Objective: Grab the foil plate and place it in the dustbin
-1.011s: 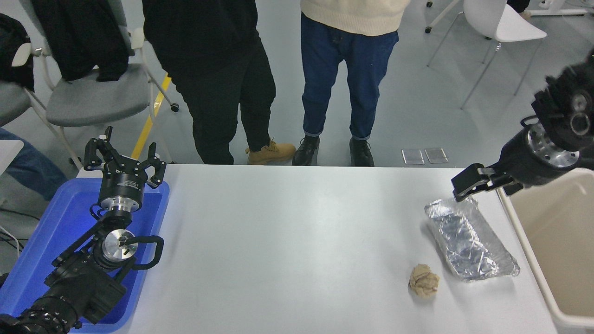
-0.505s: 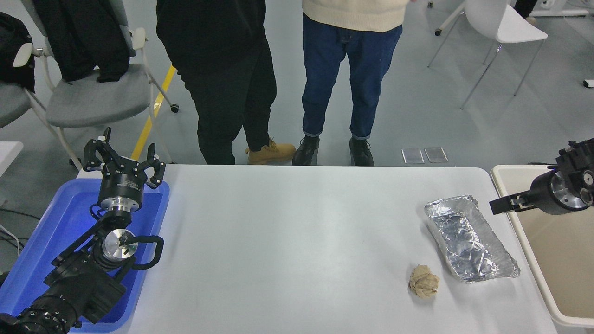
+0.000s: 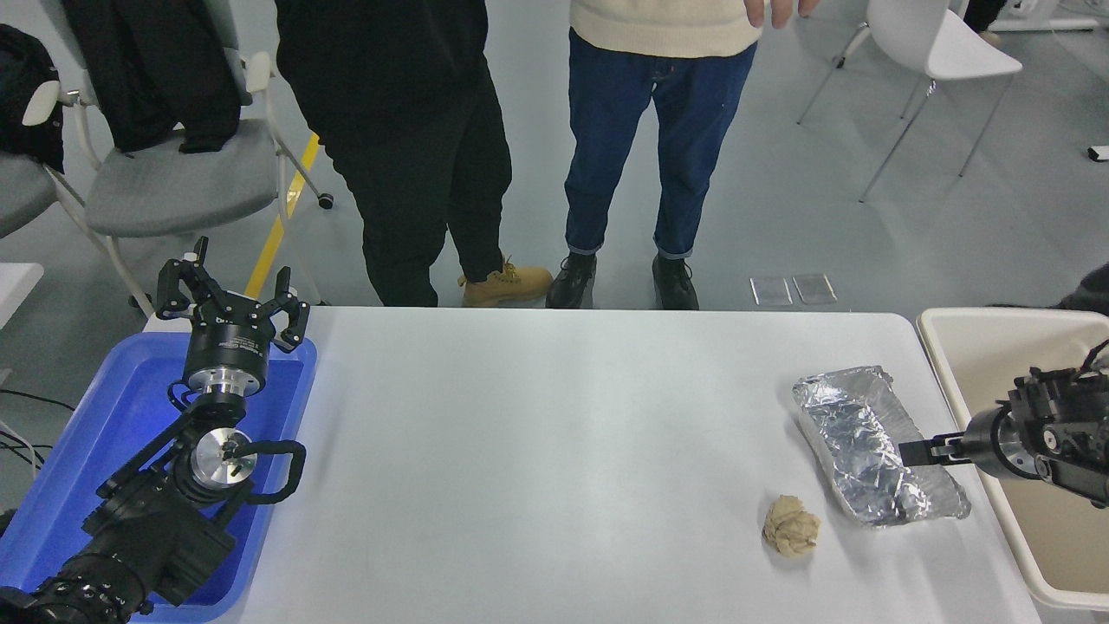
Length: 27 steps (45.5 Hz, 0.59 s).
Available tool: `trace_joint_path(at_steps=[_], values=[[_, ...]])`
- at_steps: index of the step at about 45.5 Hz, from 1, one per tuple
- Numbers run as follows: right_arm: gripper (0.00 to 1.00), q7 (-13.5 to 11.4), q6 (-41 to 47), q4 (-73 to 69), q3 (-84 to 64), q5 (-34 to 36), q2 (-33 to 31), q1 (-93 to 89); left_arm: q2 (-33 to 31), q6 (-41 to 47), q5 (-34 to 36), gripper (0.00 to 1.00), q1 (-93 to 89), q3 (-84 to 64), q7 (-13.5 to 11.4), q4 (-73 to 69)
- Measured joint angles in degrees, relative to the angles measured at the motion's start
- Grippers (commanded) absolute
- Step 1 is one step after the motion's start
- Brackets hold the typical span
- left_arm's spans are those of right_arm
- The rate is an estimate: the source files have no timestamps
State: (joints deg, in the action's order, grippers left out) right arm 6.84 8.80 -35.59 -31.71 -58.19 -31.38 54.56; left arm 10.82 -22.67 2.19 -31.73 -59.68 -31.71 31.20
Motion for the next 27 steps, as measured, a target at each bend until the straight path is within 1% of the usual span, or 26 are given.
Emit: trace_joint_path(at_steps=[10,15,17,22,25,27], values=[[0.99,0.01,-0.71,5.45,3.64,-0.16,2.21,-3.2,0.0,0.0,0.0,0.99,0.0,0.0,0.0,0.0],[0.95,0.02,-0.9,7.0,5.43,-0.2,3.0,-4.06,0.0,0.0,0.0,0.99,0.0,0.0,0.0,0.0],[0.91,0.01,-0.95,7.44,6.07,-0.21,3.33,-4.33,0.0,0.0,0.0,0.99,0.0,0.0,0.0,0.0],[0.77,0.01,-1.03,8.1,7.27,-0.22,4.04,-4.77,0.0,0.0,0.0,0.99,0.0,-0.01,-0.01,0.0],[0.67,0.02,-1.06,8.34,7.83,-0.23,4.39,-4.94,0.0,0.0,0.0,0.99,0.0,-0.01,-0.01,0.0],[0.59,0.0,-1.08,8.5,8.18,-0.24,4.58,-5.04,0.0,0.0,0.0,0.99,0.0,-0.01,-0.01,0.0]])
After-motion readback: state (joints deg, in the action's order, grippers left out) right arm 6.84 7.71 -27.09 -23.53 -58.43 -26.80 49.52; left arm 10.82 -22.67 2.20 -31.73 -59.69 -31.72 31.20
